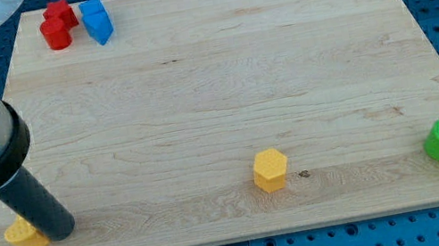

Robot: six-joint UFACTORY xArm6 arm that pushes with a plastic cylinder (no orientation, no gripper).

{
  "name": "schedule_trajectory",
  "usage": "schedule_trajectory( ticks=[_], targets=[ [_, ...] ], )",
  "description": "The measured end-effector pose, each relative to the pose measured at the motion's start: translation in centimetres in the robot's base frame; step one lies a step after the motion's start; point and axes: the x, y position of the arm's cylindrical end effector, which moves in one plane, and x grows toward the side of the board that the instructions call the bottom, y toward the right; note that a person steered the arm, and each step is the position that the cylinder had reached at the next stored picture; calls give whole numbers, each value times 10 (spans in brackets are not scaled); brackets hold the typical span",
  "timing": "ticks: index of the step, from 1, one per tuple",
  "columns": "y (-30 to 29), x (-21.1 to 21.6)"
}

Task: Place yellow hexagon on top of yellow heart

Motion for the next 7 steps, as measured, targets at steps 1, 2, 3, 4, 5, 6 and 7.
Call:
schedule_trajectory(
  ticks=[1,2,3,4,5,6,7],
  targets=[
    [6,0],
    [39,0],
    [72,0],
    [106,1],
    [133,9],
    [157,26],
    [187,32]
  ],
)
